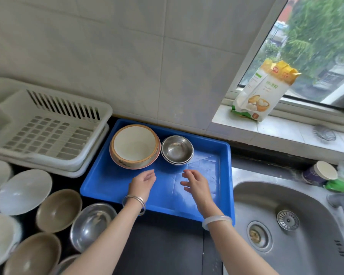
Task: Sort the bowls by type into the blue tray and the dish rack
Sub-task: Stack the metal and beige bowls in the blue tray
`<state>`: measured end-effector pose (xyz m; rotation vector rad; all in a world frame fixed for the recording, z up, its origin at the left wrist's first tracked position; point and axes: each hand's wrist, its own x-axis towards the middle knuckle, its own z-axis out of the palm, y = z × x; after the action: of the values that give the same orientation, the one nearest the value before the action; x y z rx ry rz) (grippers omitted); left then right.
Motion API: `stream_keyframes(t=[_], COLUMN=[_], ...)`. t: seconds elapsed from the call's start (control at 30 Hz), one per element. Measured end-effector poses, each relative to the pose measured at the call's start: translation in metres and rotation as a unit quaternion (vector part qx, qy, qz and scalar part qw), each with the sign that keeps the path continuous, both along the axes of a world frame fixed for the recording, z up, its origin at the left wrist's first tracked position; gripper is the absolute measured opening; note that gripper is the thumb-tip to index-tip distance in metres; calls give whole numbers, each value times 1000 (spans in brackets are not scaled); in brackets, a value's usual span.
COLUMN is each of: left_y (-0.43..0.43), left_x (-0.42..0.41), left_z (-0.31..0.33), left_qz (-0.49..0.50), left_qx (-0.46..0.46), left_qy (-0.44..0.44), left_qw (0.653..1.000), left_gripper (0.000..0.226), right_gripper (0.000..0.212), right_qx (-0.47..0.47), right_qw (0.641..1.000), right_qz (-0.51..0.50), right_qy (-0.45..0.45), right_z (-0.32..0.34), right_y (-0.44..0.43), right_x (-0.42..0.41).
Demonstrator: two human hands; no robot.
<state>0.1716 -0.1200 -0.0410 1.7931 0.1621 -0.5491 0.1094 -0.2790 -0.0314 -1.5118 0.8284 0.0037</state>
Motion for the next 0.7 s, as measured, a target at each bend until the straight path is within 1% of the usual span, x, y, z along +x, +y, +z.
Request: stream_keyframes(t=[0.13, 0.23, 0.27, 0.37, 0.43, 0.57, 0.63, 0.7], left_y=[46, 89, 104, 148, 170, 197, 203, 206], left_x=[-39, -72, -83, -111, -124, -133, -133, -130], left_z=[12, 8, 5, -4, -8, -13, -15, -17], left_qz=[-1, 23, 31, 39, 46, 28, 5, -17], left_qx=[55, 94, 118, 227, 254, 281, 296, 305], left_qy=[-61, -55, -53, -64, -70, -73, -82, -96], left_qw=[997, 994, 991, 971, 964, 956, 952, 948], left_gripper=[30, 28, 28, 27, 28, 34, 35, 34], right_gripper=[15, 17, 17, 15, 22, 41, 42, 36], right_qx=[-28, -53, -58, -76, -85, -84, -66, -41], right_qw=[996, 985, 980, 964, 952, 941, 941, 944], right_qz=[87, 166, 189, 250, 284, 310, 306, 293], right_qy=[-10, 1, 8, 41, 70, 111, 130, 146], right_z=[8, 2, -2, -18, -28, -37, -38, -39], right_y=[44, 80, 91, 121, 138, 166, 177, 185], right_x=[-27, -47, -53, -63, -65, -56, -49, -43])
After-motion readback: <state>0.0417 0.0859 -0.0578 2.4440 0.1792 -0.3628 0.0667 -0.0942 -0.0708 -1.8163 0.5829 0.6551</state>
